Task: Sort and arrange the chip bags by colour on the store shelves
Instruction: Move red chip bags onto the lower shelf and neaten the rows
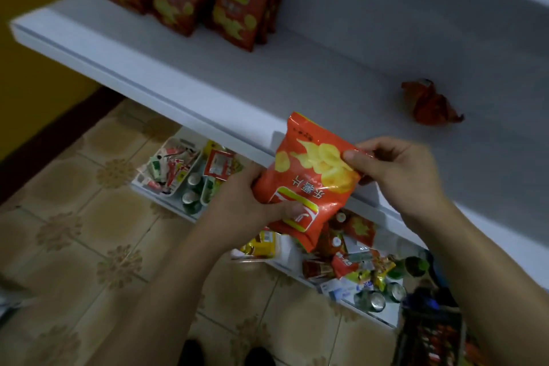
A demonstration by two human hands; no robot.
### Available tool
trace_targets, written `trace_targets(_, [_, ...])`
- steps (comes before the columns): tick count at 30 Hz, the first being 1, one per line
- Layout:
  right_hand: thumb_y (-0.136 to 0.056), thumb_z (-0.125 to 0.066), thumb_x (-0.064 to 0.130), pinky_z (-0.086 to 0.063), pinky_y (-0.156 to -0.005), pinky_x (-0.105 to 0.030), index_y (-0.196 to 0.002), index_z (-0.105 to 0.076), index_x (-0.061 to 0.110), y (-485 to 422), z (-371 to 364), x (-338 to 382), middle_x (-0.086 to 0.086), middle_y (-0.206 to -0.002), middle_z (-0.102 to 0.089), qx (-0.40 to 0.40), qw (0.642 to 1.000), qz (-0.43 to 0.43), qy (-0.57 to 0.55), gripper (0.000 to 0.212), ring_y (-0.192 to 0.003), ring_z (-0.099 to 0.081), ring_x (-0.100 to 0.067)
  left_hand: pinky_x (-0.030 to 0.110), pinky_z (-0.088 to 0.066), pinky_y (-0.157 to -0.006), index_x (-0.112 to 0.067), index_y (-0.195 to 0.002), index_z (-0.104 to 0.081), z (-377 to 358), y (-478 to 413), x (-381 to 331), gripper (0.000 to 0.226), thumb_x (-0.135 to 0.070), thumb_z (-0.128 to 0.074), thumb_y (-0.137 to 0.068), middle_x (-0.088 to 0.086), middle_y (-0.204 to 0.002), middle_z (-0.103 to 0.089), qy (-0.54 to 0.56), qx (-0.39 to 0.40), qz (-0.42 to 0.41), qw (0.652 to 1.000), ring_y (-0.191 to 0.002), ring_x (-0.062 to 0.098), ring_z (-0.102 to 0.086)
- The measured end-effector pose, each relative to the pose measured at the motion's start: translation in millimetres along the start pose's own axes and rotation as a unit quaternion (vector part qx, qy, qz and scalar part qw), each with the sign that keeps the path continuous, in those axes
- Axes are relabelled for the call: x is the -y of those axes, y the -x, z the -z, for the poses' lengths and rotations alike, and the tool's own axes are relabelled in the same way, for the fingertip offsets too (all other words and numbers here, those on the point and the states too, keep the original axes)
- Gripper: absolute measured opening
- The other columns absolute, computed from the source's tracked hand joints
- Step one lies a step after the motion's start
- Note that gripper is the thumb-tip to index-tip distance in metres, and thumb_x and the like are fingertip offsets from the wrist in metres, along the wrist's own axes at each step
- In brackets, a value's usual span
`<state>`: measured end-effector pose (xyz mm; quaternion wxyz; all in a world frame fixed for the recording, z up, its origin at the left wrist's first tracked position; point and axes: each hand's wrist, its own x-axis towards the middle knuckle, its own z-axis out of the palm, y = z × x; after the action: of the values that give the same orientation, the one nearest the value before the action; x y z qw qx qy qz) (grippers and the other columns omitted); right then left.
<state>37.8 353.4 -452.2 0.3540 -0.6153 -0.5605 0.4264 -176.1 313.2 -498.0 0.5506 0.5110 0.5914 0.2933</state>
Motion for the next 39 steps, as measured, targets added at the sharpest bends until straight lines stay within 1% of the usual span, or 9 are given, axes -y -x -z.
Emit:
trace_targets(4, [-0.087,-0.065,0.003,-0.048,-0.052,-0.03,-0.074,-0.065,0.013,-23.7,-24.0,16.4,0.0,-0.065,-0.07,-0.091,0.995,-0.008,-0.042,0.016,-0.054,-0.063,-0.013,0.037,-0.058,-0.082,-0.031,-0.111,-0.061,41.9,0.5,16.6,0.069,-0.044,-0.088,-0.049,-0.013,-0.1,-0.071,0.025,-0.066,0.008,0.998,-0.088,0.006,-0.069])
trace_targets(7, [-0.082,-0.074,0.022,-0.047,-0.075,-0.026,-0.094,-0.066,0.022,-26.8,-43.9,36.9,0.008,-0.097,-0.069,-0.06,0.991,0.067,0.097,0.014,-0.083,-0.064,-0.003,0.034,-0.056,-0.08,-0.037,-0.099,-0.058,72.9,-1.9,14.2,0.055,-0.033,-0.091,-0.055,-0.017,-0.095,-0.066,-0.067,-0.096,-0.035,0.992,-0.086,0.003,-0.064])
trace_targets(11, [-0.067,-0.07,0.065,-0.025,-0.104,-0.031,-0.14,-0.044,0.033,-21.0,-91.7,97.0,0.012,-0.143,-0.044,0.101,0.845,0.277,0.446,0.083,-0.132,-0.039,-0.012,0.035,-0.048,-0.08,-0.037,-0.107,-0.061,111.1,-14.8,-8.2,0.055,-0.033,-0.087,-0.059,-0.014,-0.094,-0.058,-0.281,-0.077,-0.135,0.947,-0.092,0.013,-0.055])
trace_targets(14, [-0.079,-0.061,0.063,-0.032,-0.093,-0.033,-0.126,-0.057,0.034,-35.5,-123.2,133.7,0.006,-0.121,-0.063,0.128,0.734,0.289,0.601,0.055,-0.114,-0.052,-0.018,0.037,-0.035,-0.088,-0.039,-0.119,-0.057,137.0,-24.8,-25.6,0.061,-0.04,-0.083,-0.064,-0.013,-0.101,-0.055,-0.38,-0.12,-0.19,0.897,-0.102,0.014,-0.045])
trace_targets(19, [-0.079,-0.07,0.043,-0.044,-0.068,-0.03,-0.094,-0.061,0.028,-59.3,-136.5,146.9,0.01,-0.089,-0.064,0.119,0.823,0.185,0.523,0.023,-0.088,-0.06,-0.017,0.048,-0.034,-0.105,-0.031,-0.143,-0.041,182.2,-39.7,-21.6,0.089,-0.032,-0.086,-0.066,0.004,-0.15,-0.034,-0.332,-0.189,-0.224,0.896,-0.134,0.027,-0.03])
trace_targets(26, [-0.083,-0.071,0.023,-0.052,-0.074,-0.033,-0.076,-0.065,0.021,-119.9,-145.9,120.9,0.005,-0.08,-0.069,-0.028,0.985,0.024,0.168,0.01,-0.076,-0.066,-0.014,0.046,-0.026,-0.114,-0.026,-0.15,-0.028,226.6,-55.1,7.6,0.082,-0.037,-0.071,-0.081,0.002,-0.155,-0.029,-0.393,-0.151,-0.177,0.89,-0.144,0.022,-0.019])
trace_targets(31, [-0.079,-0.075,0.024,-0.058,-0.079,-0.046,-0.076,-0.067,0.018,-183.9,-177.3,99.1,-0.006,-0.087,-0.072,-0.118,0.991,-0.012,0.053,0.01,-0.083,-0.071,-0.026,0.045,-0.024,-0.116,-0.03,-0.148,-0.031,237.8,-63.3,17.9,0.073,-0.04,-0.067,-0.085,-0.002,-0.154,-0.033,-0.395,-0.114,-0.179,0.894,-0.144,0.019,-0.02])
trace_targets(34, [-0.065,-0.074,0.037,-0.056,-0.083,-0.046,-0.085,-0.073,0.011,-218.6,-195.1,91.0,-0.014,-0.093,-0.073,-0.149,0.982,-0.007,0.119,0.033,-0.089,-0.07,-0.032,0.046,-0.021,-0.117,-0.031,-0.149,-0.028,240.5,-68.4,23.4,0.072,-0.043,-0.063,-0.087,-0.003,-0.155,-0.031,-0.408,-0.116,-0.177,0.888,-0.145,0.018,-0.018])
trace_targets(39, [-0.082,-0.07,0.03,-0.047,-0.08,-0.033,-0.107,-0.07,-0.001,-256.0,-205.0,80.3,-0.021,-0.109,-0.068,-0.184,0.963,-0.006,0.197,0.04,-0.103,-0.064,-0.034,0.052,-0.027,-0.114,-0.027,-0.146,-0.037,244.9,-65.9,37.1,0.064,-0.041,-0.06,-0.088,0.002,-0.149,-0.042,-0.411,-0.114,-0.2,0.882,-0.141,0.026,-0.03])
